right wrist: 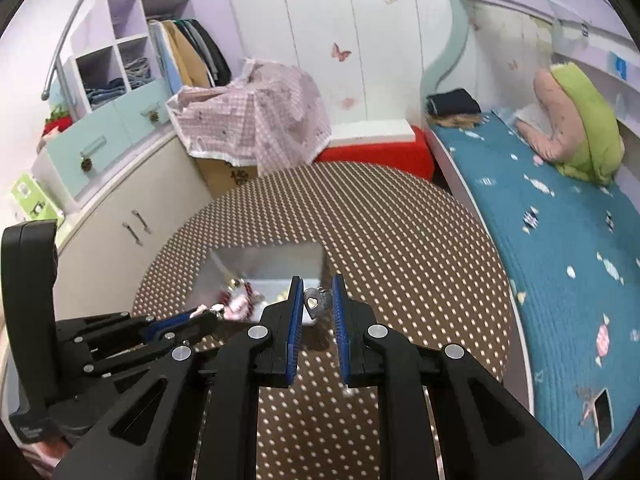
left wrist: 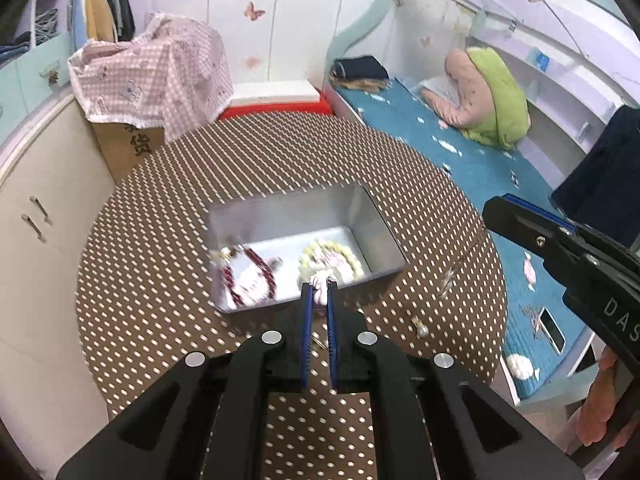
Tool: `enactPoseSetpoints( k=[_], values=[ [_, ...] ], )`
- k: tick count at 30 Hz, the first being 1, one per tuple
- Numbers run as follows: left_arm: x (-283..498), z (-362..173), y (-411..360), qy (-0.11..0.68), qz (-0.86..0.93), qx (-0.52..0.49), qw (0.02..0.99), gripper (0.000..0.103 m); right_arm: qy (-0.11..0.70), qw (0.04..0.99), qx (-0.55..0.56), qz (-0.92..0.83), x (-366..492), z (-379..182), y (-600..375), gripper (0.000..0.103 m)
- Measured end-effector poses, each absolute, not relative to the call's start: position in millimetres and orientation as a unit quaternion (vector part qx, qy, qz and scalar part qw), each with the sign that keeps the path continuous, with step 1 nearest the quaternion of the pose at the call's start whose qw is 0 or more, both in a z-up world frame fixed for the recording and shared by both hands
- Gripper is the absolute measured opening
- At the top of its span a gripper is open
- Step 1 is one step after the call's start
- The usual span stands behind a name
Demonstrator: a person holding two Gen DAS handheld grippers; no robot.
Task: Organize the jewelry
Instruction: 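Carry both charms over the tin and open both tools to drop them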
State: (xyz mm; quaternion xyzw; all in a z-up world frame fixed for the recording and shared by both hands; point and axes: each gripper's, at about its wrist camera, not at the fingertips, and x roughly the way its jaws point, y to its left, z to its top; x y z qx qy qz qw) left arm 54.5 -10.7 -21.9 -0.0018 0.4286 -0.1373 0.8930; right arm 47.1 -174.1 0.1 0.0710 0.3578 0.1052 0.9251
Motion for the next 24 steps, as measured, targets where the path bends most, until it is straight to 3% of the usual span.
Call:
enactPoseSetpoints(
  k=[21,22,23,24],
  values=[
    [121.5,-20.5,24.8,0.44,-0.108,-0.031,0.891,0.006,0.376,0.913,0.066,0.142,112.1,4.5,-131.1,0.018],
    [122.7,-21.0,26.0,0.441,-0.107,-0.036,0.891,0.01,0.374,0.914,0.065,0.142,112.8,4.3,-131.2,0.017],
    [124.9,-21.8,28.2,0.445,-0.101,-0.041,0.889,0.028,0.374,0.914,0.063,0.144,112.5,3.9,-131.3,0.018],
    [128.0,-22.9,32.0,0.448,-0.098,-0.045,0.887,0.039,0.374,0.914,0.06,0.145,112.1,3.7,-130.9,0.018]
  ],
)
